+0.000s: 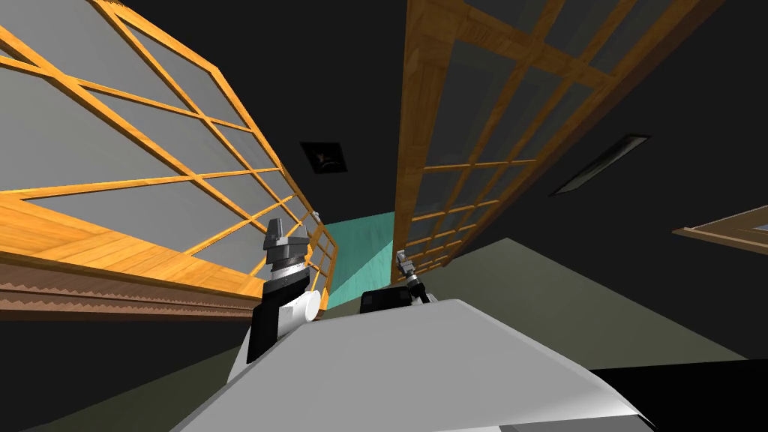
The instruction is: Push the door open
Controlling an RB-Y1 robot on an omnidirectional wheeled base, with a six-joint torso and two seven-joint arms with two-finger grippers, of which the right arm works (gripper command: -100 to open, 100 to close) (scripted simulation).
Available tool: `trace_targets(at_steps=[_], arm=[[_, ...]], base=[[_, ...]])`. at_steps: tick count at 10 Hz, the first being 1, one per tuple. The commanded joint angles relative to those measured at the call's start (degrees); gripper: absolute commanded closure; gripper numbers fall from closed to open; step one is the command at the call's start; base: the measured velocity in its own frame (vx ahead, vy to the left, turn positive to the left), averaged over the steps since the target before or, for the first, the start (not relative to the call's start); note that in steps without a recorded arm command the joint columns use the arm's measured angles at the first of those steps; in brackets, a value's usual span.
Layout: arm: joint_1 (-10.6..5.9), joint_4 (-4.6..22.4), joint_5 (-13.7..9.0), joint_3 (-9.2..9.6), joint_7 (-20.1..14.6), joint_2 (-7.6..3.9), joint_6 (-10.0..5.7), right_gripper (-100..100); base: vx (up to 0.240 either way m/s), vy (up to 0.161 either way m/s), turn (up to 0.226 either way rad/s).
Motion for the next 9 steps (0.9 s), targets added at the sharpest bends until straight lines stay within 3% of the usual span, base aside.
trace_targets(at_steps=[1,9], arm=[[-0.33,0.03,-0.85,-0.70,-2.38,-0.43,-0.42,100],[0.35,-0.38,-4.21,-2.30,-13.12,-1.69,-0.97,100]], base=[[0.029,0.012,0.057],[0.031,0.016,0.061]])
